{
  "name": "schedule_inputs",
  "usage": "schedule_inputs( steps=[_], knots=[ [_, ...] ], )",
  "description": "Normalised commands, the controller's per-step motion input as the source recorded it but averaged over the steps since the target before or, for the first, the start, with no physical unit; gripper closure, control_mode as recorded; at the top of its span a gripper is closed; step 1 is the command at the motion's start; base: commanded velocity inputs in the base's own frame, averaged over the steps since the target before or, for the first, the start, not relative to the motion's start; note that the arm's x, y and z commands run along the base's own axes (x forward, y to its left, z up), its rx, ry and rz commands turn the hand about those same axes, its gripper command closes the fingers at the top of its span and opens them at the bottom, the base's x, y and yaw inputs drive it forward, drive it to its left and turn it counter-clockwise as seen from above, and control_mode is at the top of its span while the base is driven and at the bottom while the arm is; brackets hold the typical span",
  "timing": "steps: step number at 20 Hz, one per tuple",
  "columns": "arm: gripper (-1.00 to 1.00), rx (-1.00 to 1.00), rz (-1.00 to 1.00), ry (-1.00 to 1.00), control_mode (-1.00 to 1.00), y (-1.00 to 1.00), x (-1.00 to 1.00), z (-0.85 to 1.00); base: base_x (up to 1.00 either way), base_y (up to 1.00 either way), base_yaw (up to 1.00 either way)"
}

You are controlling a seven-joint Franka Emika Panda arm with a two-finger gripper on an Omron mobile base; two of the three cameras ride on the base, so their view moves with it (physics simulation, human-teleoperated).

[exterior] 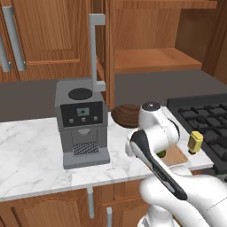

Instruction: Open the cabinet. Place the bowl and condiment on the counter. Then place the lime and garlic on the cutting board.

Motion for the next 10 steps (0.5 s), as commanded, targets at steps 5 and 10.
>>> schedule_inputs(
  steps=[5, 10],
  knots=[
    [-1.00, -0.06, 0.00, -0.12, -1.00, 0.60, -0.76, 0.15, 0.00, 0.00, 0.00],
    [-1.00, -0.01, 0.00, -0.05, -1.00, 0.21, -0.32, -0.04, 0.00, 0.00, 0.00]
  ],
)
